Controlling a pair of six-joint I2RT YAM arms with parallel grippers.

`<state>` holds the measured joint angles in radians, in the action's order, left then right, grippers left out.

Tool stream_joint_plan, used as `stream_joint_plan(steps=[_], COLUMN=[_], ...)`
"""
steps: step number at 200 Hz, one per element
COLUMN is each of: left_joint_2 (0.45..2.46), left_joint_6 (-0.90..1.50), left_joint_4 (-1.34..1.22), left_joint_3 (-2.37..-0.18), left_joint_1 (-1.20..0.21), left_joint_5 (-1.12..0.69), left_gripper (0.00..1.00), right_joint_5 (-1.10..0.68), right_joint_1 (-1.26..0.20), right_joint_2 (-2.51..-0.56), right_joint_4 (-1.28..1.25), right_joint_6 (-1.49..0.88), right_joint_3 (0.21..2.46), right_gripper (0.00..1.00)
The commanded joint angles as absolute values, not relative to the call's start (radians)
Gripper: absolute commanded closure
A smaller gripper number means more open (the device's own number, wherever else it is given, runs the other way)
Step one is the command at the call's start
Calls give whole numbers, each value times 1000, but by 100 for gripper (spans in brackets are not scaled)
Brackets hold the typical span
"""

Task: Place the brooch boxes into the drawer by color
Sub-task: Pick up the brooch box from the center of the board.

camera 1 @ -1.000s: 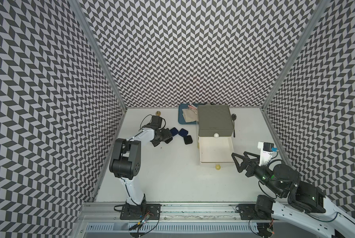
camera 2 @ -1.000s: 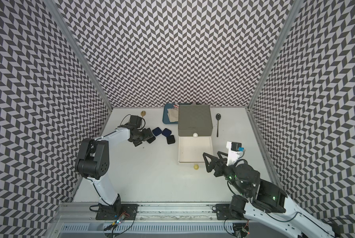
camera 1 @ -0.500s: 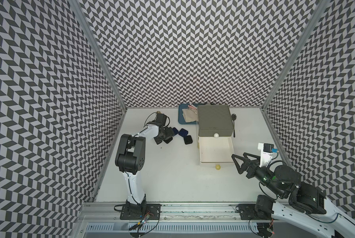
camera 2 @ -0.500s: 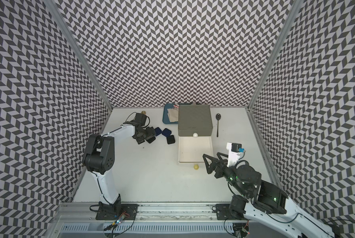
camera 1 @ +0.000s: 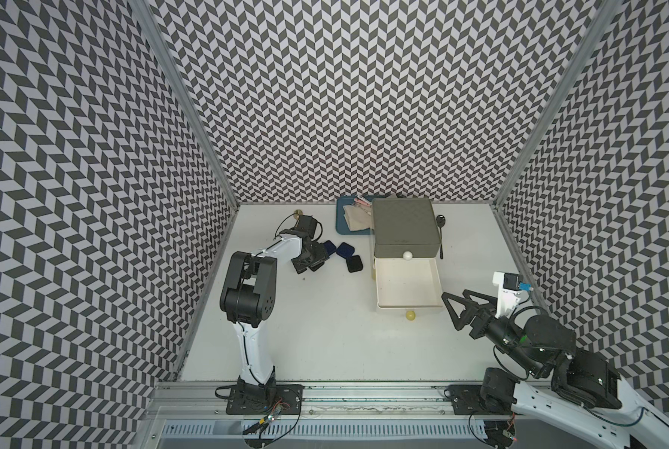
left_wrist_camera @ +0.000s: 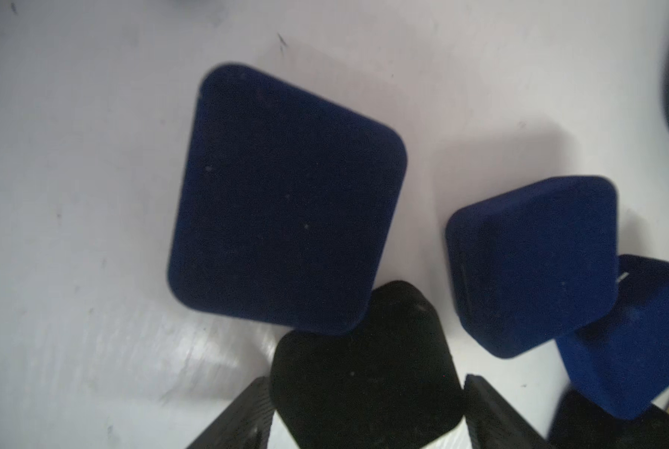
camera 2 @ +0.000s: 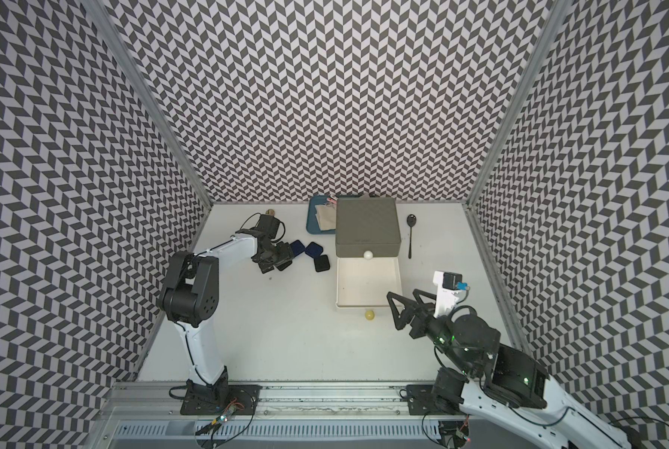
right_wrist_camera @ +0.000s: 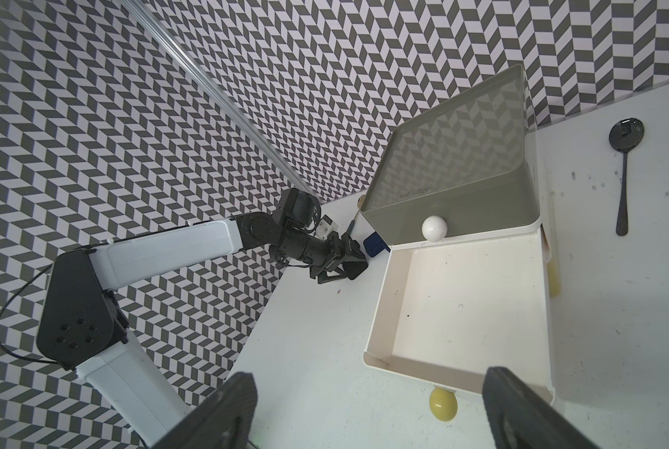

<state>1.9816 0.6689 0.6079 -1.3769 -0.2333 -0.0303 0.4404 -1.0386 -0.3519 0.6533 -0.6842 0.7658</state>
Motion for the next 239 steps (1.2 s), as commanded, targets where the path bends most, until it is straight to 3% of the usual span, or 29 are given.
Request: stream_joint_plan(steps=[1, 56, 82, 163, 192, 239], left_joint_2=[1999, 1985, 1946, 1742, 1541, 1176], left_joint_6=[650, 625, 605, 503, 475, 283], left_joint_4=[641, 650, 650, 628, 538, 430], left_joint_3=[-1387, -1374, -1351, -1251, -1123, -954], left_joint_1=[-235, -241, -244, -380, -441, -475], left_joint_5=[-6, -9, -3, 54, 86, 21], left_gripper=[21, 36, 49, 50, 51, 52], right_joint_5=[449, 459, 461, 492, 444, 279], right_joint_1=[-1044, -1043, -1043, -1043, -1043, -1016], right_joint_2=[-338, -330, -330, -410, -512, -786], right_joint_4=[645, 666, 672, 659, 659, 726], right_joint_6=[-696, -699, -700, -651, -597, -475], right_joint_3=[768, 773, 770, 826, 900, 1230], right_gripper=[5, 5, 5, 5, 3, 3])
